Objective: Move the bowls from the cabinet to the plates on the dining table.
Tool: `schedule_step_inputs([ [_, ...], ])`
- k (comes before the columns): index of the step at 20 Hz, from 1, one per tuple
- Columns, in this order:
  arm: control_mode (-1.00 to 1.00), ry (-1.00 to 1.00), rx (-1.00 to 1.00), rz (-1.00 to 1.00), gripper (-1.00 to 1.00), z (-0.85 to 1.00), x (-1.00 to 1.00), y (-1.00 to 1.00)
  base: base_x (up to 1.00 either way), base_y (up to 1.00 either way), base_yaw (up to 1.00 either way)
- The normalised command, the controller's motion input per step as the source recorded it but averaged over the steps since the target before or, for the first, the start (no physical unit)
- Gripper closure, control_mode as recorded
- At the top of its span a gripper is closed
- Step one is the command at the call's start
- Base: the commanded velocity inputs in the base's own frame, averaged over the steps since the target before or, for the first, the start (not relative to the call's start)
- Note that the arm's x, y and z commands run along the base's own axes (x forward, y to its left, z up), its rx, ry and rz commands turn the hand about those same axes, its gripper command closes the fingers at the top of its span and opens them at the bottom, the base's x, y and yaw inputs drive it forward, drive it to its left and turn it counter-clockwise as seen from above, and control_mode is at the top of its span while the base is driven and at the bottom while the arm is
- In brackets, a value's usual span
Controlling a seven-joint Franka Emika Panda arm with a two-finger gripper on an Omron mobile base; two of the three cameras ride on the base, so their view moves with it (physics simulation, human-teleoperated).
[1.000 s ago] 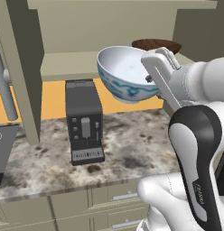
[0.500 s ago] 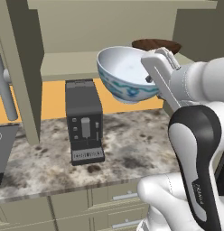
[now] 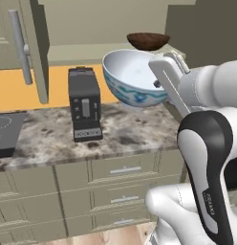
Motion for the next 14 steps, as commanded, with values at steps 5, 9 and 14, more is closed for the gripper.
schedule_step_inputs([
  [5,1.0,0.0,0.0,0.0,1.0,0.0,0.0,0.0,-0.98,-0.34,0.0],
  [9,1.0,0.0,0.0,0.0,1.0,0.0,0.0,0.0,-0.49,-0.24,0.02],
  [14,1.0,0.0,0.0,0.0,1.0,0.0,0.0,0.0,-0.61,0.0,0.34],
])
